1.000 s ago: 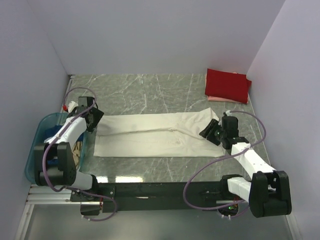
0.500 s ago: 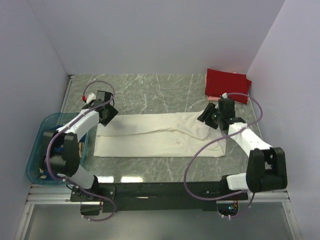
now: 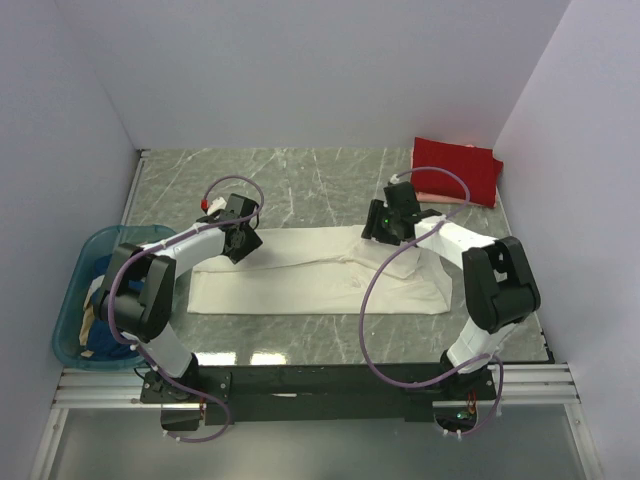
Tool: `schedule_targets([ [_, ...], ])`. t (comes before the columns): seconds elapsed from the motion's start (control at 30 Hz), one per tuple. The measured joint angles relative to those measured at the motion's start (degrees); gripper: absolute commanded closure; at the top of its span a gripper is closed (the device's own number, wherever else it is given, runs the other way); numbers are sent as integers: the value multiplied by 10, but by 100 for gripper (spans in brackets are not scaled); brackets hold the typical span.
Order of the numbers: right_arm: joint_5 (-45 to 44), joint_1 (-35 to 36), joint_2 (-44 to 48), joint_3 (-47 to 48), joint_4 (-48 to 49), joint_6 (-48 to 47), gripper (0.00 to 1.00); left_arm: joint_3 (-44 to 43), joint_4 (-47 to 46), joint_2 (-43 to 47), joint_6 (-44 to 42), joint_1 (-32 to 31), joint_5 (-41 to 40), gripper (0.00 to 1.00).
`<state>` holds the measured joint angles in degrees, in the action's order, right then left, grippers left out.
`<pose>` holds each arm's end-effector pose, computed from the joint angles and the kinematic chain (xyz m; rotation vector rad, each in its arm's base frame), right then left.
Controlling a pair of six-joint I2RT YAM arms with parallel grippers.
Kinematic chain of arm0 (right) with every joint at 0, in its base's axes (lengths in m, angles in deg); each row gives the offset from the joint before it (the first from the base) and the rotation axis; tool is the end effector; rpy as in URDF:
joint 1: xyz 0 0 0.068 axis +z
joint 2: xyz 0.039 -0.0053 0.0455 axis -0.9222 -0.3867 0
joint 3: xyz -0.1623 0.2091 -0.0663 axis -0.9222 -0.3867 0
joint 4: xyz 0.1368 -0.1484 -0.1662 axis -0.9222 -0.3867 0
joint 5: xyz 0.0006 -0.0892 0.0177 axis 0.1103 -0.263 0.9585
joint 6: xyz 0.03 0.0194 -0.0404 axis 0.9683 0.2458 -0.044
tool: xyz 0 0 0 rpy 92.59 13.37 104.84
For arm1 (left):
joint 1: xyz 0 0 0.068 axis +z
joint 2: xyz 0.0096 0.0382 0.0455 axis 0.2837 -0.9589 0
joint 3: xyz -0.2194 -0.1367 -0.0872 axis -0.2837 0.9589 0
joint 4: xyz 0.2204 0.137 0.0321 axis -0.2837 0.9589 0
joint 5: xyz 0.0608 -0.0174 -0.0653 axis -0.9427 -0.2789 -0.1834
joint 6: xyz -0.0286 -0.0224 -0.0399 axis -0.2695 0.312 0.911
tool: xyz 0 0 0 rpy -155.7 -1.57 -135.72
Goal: Fold and stack the t-shirts
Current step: Fold the tshirt
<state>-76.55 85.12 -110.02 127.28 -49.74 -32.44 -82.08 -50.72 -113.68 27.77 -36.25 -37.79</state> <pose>0.3298 0.1093 0.1912 0.1773 2.4693 0.4499 0.3080 -0.1004 0.1789 -0.9288 2.3947 -0.1509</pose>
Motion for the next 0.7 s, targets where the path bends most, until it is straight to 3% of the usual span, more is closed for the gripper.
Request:
schedule_targets([
  [0.5,-76,49,-96,66,-6,-22,49,8,-5,-1,-2,-10,0,52],
  [0.6,-81,62,-103,68,-9,-22,58,8,-5,-1,-2,-10,0,53],
  [0.7,-84,76,-103,68,-9,-23,75,8,-5,-1,-2,-11,0,53],
])
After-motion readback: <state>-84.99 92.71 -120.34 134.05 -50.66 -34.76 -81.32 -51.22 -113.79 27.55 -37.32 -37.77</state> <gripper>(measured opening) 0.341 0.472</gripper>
